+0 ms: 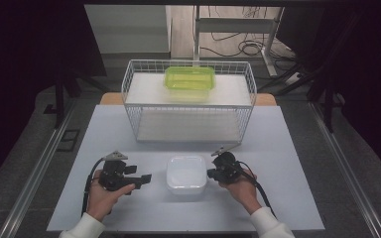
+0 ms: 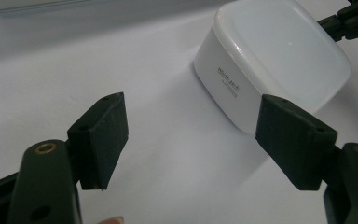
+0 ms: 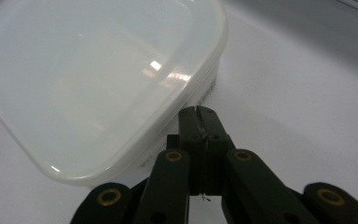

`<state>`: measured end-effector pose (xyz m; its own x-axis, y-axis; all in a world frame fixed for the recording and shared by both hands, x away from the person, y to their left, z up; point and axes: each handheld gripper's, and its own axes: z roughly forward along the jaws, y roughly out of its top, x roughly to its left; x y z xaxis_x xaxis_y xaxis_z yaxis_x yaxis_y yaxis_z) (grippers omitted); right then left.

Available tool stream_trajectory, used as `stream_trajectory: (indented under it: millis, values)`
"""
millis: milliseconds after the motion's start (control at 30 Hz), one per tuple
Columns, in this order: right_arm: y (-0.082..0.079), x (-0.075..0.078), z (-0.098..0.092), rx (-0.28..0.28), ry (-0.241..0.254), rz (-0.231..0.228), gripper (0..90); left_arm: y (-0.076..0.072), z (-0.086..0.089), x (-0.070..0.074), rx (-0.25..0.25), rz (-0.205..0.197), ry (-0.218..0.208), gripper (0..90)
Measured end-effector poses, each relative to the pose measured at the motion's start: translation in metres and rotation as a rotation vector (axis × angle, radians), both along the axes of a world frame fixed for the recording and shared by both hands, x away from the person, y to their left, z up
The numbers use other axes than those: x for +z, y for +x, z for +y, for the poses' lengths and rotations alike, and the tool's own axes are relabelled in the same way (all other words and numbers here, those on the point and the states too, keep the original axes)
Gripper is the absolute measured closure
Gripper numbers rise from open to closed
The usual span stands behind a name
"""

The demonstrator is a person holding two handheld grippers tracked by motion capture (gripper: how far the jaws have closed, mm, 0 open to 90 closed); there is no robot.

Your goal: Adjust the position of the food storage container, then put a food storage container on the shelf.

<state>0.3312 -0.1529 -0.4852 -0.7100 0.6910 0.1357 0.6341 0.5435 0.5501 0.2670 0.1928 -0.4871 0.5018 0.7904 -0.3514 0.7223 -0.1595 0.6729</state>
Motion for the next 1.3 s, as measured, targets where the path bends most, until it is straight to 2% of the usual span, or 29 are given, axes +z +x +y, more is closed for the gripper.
stream_trajectory:
  millis: [167, 400, 467, 500, 600, 700, 800, 967, 1133, 1300]
  values:
    - [-0.002, 0.008, -0.012, -0.034, 0.029, -0.022, 89.1, -0.001, 0.002, 0.001, 0.005, -0.004, -0.007, 24.4]
    - [-0.011, 0.022, -0.037, -0.076, 0.113, -0.056, 88.1, -0.002, 0.001, 0.004, 0.005, -0.012, -0.008, 24.5]
    - [-0.013, 0.025, -0.043, -0.083, 0.147, -0.064, 79.1, -0.001, 0.000, 0.005, 0.003, -0.014, -0.008, 24.5]
    - [-0.014, 0.026, -0.046, -0.096, 0.164, -0.077, 67.1, -0.001, 0.000, 0.005, 0.004, -0.017, -0.009, 24.5]
    - [-0.013, 0.029, -0.054, -0.140, 0.226, -0.081, 46.5, -0.001, -0.001, 0.005, 0.002, -0.016, -0.009, 24.4]
    - [-0.011, 0.030, -0.059, -0.160, 0.266, -0.067, 36.5, 0.000, -0.001, 0.005, 0.004, -0.013, -0.010, 24.5]
    - [-0.010, 0.028, -0.061, -0.167, 0.291, -0.050, 32.7, -0.001, 0.000, 0.007, 0.001, -0.019, -0.011, 24.5]
    - [-0.011, 0.025, -0.059, -0.146, 0.310, -0.022, 29.3, -0.002, 0.000, 0.009, 0.004, -0.018, -0.030, 24.6]
    - [-0.012, 0.024, -0.059, -0.142, 0.325, -0.014, 27.3, -0.002, -0.004, 0.014, 0.014, -0.011, -0.071, 24.3]
    - [-0.013, 0.023, -0.059, -0.142, 0.315, -0.023, 24.0, 0.001, -0.010, 0.017, 0.007, 0.002, -0.083, 24.2]
